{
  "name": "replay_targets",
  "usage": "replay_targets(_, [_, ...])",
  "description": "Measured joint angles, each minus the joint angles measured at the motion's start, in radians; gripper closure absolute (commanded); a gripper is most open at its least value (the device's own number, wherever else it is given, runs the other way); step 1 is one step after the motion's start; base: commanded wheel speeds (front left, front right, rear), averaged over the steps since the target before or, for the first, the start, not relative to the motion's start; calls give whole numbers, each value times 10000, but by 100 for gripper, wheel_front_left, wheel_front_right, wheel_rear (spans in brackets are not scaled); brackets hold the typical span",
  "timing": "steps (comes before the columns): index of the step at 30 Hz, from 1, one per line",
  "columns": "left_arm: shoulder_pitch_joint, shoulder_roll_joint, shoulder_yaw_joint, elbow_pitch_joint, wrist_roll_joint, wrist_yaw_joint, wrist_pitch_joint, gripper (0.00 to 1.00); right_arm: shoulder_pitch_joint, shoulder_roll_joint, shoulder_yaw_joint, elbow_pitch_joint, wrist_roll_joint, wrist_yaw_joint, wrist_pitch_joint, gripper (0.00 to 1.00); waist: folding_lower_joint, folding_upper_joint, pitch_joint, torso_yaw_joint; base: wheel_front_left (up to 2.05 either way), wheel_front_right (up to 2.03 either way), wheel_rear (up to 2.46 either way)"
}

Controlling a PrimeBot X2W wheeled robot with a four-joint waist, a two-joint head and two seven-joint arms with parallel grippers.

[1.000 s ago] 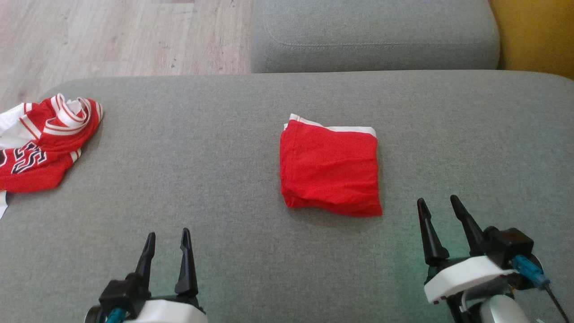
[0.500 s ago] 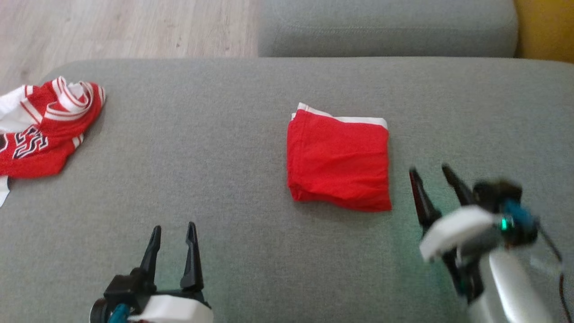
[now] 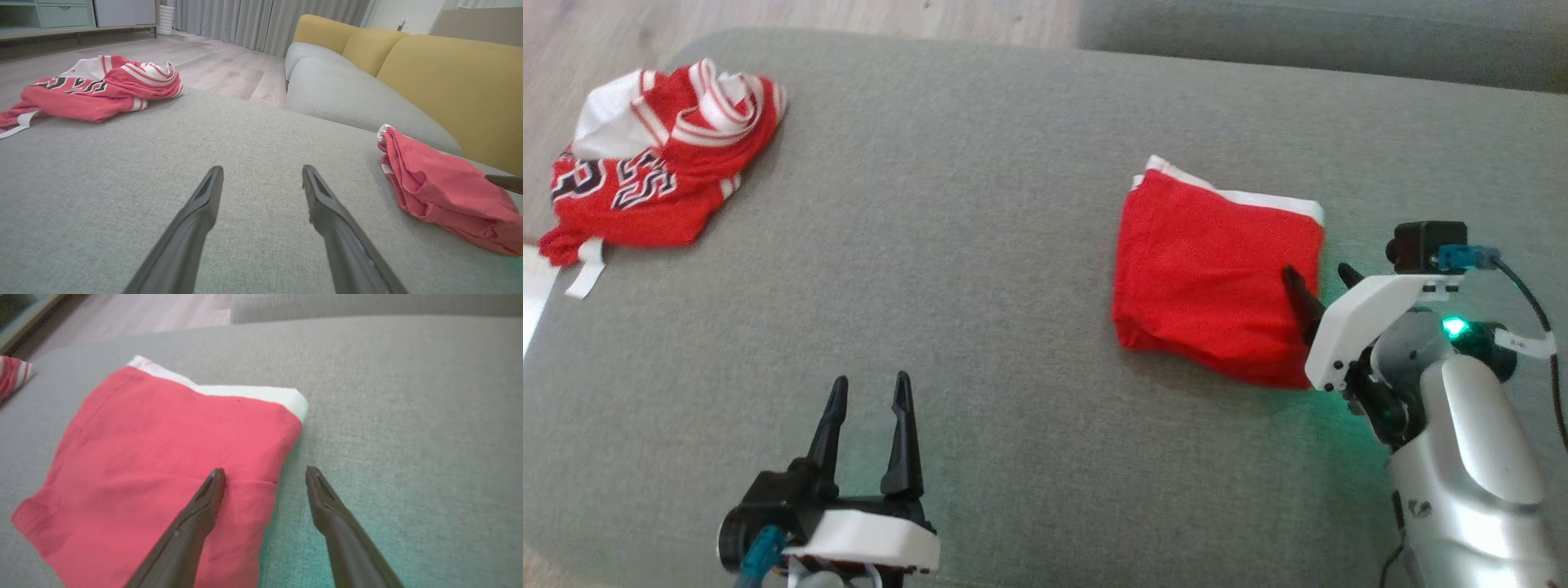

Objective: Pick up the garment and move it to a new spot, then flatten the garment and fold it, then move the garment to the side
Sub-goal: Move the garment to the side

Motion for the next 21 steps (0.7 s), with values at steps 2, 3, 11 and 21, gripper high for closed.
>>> replay_targets(2, [-10, -56, 17, 35, 71, -40, 0, 0, -113, -31, -59, 244, -35, 0, 238, 0, -1, 0, 123, 165, 0, 0, 0])
replay_targets(3, [-9, -75, 29, 58, 113, -54, 0, 0, -147, -29, -81, 339, -31, 0, 278, 0, 0, 0, 184, 231, 0, 0, 0])
replay_targets(11, [-97, -182, 207, 125, 382, -311, 0, 0, -471, -82, 13, 838, 192, 0, 127, 100, -1, 0, 557, 306, 0, 0, 0])
replay_targets(21, [-804, -182, 186, -123, 769, -447, 0, 0, -1010, -1170, 393, 562, 383, 0, -479, 100, -1, 0, 1041, -797, 0, 0, 0])
